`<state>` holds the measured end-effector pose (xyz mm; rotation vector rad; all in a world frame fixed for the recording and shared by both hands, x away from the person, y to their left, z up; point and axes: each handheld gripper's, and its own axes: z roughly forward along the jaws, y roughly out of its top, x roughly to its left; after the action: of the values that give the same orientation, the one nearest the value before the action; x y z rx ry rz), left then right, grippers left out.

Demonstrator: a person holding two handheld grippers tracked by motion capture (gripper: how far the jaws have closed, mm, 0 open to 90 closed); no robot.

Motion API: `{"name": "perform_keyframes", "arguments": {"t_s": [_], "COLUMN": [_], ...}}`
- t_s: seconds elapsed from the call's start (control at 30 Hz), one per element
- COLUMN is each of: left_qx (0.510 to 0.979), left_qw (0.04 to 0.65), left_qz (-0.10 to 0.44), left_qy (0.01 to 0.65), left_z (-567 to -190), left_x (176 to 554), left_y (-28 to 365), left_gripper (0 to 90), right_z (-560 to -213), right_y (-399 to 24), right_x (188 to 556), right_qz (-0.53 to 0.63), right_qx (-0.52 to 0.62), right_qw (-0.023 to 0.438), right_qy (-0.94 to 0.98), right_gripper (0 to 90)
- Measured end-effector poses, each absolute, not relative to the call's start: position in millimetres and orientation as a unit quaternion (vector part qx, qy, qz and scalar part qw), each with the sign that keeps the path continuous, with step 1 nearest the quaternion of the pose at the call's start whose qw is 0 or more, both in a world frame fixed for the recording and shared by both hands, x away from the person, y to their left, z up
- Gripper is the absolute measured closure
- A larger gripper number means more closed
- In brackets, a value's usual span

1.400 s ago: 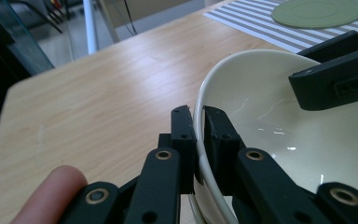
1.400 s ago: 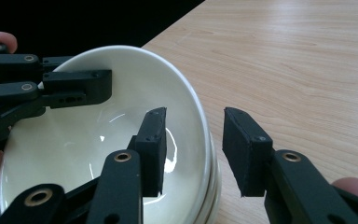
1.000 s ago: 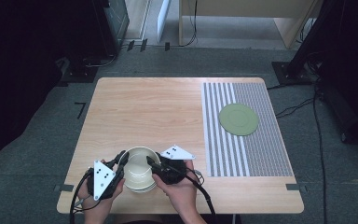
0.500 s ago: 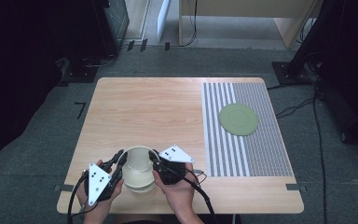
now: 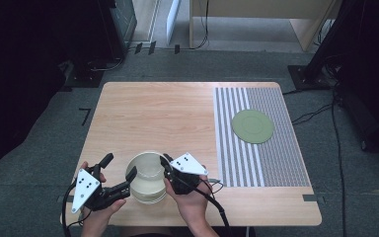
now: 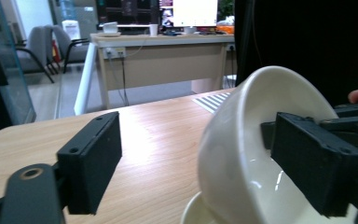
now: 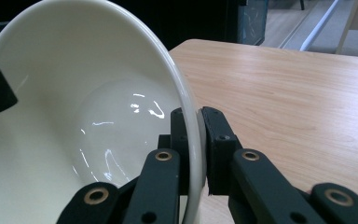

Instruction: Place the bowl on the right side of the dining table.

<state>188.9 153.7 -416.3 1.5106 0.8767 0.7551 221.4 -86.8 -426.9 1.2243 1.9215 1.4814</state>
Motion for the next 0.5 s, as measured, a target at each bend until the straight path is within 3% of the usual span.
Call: {"name": "perform_keyframes", "arguments": {"t_s": [0.5], "left_qx": [0.634], "left_qw": [0.585], "left_qz": [0.312], "left_qy": [0.399], "left_z": [-416.6], "left_x": [191.8], "left_y": [162.1], "left_gripper": [9.8], "right_z": [-418.0], "right_y": [-96.8], "right_x": [226.5], "right_qz": [0.532], "right_qx": [0.444], "right_qw": [0.235], "right_qy": [0.682], "right_gripper": [84.3]}}
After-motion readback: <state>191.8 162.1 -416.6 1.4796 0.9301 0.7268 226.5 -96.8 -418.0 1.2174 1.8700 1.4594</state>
